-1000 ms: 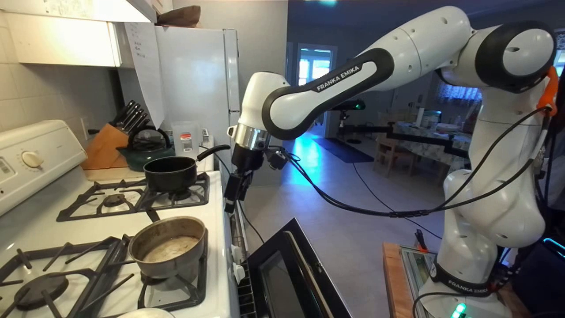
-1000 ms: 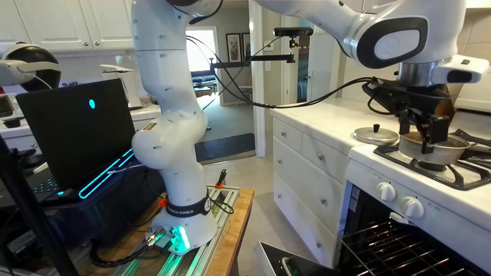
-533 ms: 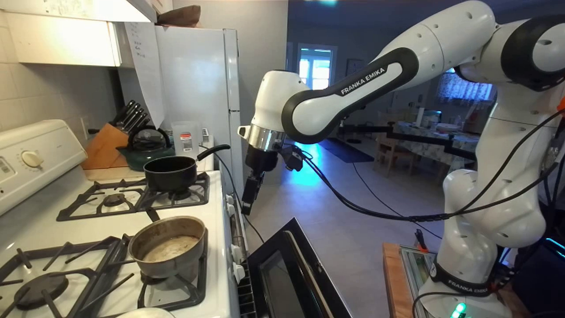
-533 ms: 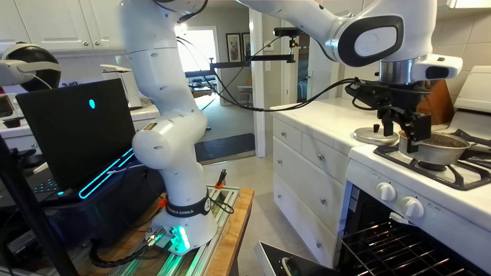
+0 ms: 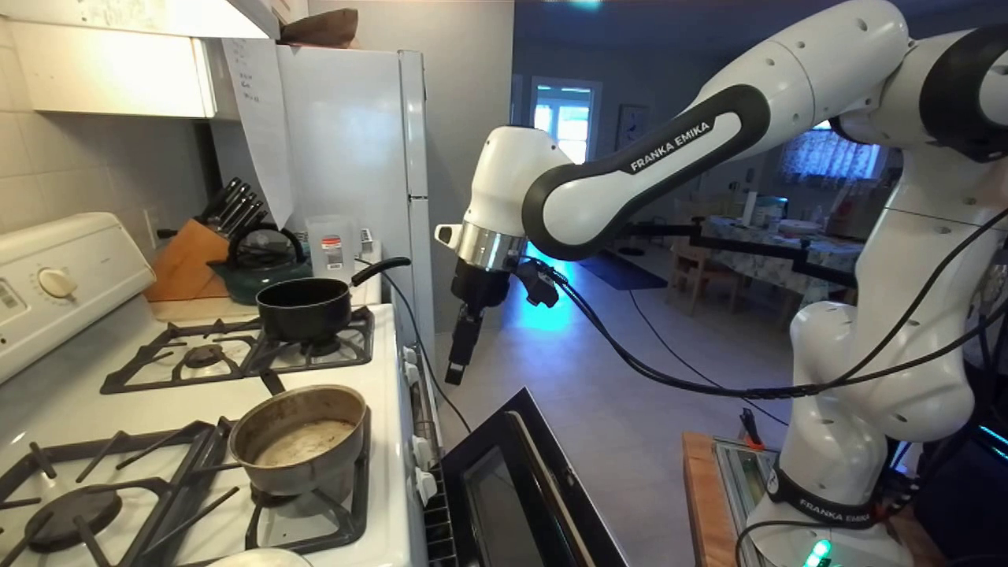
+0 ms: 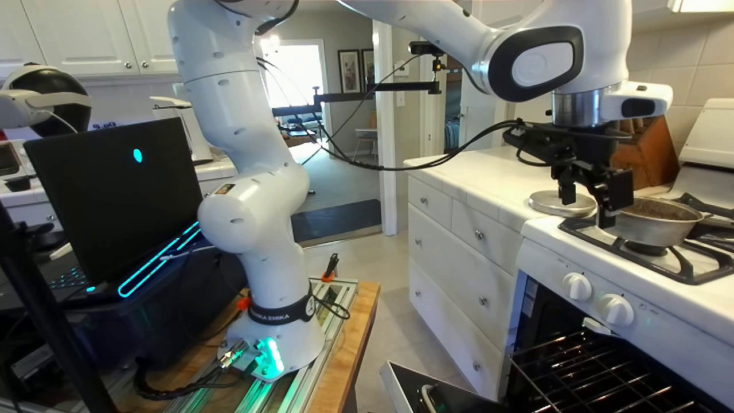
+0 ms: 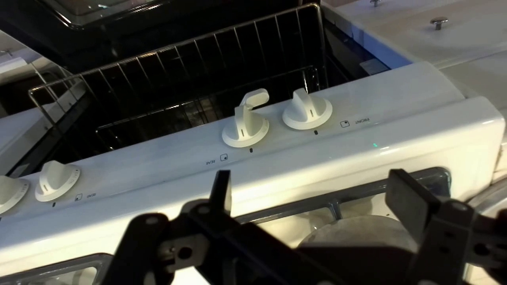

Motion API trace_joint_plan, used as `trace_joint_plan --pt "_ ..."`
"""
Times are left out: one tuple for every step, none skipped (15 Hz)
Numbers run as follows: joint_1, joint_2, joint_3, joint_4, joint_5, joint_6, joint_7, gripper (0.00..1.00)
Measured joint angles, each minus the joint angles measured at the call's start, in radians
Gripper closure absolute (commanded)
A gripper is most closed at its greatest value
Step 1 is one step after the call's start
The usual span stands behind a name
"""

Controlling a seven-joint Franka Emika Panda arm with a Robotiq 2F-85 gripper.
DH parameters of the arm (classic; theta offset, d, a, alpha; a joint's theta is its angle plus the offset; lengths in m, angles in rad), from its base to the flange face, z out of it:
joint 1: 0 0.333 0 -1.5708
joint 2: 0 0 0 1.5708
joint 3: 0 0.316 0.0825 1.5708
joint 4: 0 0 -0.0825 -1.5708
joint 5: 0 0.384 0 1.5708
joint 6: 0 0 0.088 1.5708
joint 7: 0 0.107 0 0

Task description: Remove the silver pan from the oven and put it on the bottom left stove plate

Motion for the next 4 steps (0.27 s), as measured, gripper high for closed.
trace_joint_plan --pt "0.000 -0.001 -0.001 -0.003 0.000 0.001 -0.003 0.00" --pt "0.000 -0.002 -0.001 -0.005 0.000 0.002 -0.006 0.00" --pt "0.000 -0.002 -0.001 -0.006 0.000 0.003 -0.007 0.00" --pt "0.000 -0.002 -0.002 -0.006 0.000 0.003 -0.007 0.00"
